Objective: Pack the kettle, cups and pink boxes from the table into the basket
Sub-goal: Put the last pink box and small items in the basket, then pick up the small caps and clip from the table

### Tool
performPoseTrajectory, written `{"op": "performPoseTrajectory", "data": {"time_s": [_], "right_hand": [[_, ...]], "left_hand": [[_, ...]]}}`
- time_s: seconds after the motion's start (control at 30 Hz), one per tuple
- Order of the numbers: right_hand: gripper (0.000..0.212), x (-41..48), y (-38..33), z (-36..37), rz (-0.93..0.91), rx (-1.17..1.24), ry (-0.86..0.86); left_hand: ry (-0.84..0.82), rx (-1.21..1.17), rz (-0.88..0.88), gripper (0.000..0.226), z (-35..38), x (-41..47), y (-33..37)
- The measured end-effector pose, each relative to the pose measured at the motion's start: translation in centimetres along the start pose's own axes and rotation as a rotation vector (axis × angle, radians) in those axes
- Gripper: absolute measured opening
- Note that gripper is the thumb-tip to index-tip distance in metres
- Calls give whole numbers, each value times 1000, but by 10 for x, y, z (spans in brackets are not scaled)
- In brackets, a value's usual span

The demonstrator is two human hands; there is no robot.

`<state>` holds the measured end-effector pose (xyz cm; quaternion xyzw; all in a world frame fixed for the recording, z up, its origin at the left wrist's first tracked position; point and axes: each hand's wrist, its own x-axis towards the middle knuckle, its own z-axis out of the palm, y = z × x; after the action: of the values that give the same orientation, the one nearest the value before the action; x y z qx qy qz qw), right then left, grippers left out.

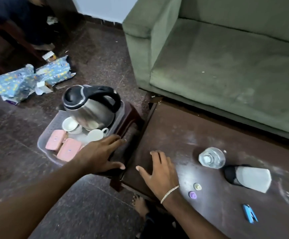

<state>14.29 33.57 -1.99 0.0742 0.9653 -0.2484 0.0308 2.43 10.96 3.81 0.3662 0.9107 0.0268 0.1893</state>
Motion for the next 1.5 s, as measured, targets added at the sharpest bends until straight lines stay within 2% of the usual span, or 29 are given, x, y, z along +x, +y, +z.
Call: {"op": "performPoseTrajectory", "data": {"time_s": [0.3, 0.47, 0.67, 0.8, 0.93, 1.1, 1.37, 1.5], "right_hand": [[66, -67, 133, -38, 215, -35, 14], [63, -109, 208, -51, 360, -51, 0], [56, -145, 272, -54, 504, -120, -39], [55, -157, 301, -49, 568, -133, -92], [51, -164, 315, -43, 594, -133, -162], [46, -163, 319, -41, 616, -81, -206], [42, -156, 320, -39, 637, -24, -224], [43, -151, 317, -35, 634, -16, -217]], "left_hand": [[-91, -56, 145, 102, 58, 92, 137], [-194, -79, 204, 101, 104, 133, 211], [-335, -125, 125, 93, 151, 150, 264], [-389, -182, -11, 90, 175, 145, 281], [-341, -266, -129, 64, 190, 136, 291], [-192, -370, -221, 45, 198, 134, 298], [-11, -566, -271, 8, 197, 140, 301], [-41, -783, -335, 12, 203, 142, 295]]}}
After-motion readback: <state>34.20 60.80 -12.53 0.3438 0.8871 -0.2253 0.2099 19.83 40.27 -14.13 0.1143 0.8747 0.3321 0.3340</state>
